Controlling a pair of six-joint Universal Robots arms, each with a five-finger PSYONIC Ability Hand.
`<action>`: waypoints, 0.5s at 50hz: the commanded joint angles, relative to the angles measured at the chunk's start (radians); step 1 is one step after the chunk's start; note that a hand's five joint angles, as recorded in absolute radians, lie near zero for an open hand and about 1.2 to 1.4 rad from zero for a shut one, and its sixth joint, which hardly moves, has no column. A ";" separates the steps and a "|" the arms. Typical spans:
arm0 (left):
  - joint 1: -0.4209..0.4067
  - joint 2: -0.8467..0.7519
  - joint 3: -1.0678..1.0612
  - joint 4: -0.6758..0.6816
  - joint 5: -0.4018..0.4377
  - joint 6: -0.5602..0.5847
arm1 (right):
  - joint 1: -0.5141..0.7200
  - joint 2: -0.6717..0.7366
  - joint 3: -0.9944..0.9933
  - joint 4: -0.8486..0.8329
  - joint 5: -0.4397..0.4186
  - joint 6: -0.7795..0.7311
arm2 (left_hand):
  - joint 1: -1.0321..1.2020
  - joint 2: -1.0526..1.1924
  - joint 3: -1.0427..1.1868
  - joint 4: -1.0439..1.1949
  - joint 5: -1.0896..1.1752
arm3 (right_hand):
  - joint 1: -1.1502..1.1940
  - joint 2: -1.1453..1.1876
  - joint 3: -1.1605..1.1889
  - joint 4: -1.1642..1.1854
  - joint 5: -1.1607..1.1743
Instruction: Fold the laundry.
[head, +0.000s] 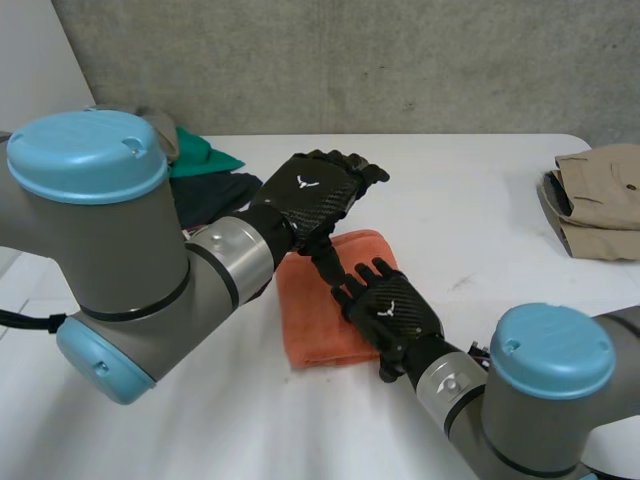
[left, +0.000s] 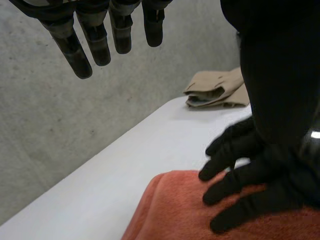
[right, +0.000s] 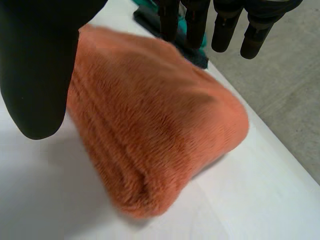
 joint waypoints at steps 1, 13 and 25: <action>0.015 -0.010 -0.010 0.001 0.022 -0.053 | -0.010 0.106 -0.058 -0.063 0.002 -0.017 | 0.024 -0.006 -0.017 -0.008 -0.010 | -0.045 -0.019 -0.008 -0.022 -0.029; 0.017 -0.013 -0.041 0.004 0.025 -0.053 | -0.009 0.202 -0.156 -0.095 -0.005 -0.032 | 0.024 -0.006 -0.017 -0.008 -0.010 | 0.401 0.427 0.438 0.424 0.417; 0.017 -0.004 -0.045 0.001 0.025 -0.053 | -0.010 0.248 -0.228 -0.073 0.003 -0.028 | 0.027 -0.003 -0.014 -0.005 -0.007 | 0.173 0.199 0.210 0.196 0.189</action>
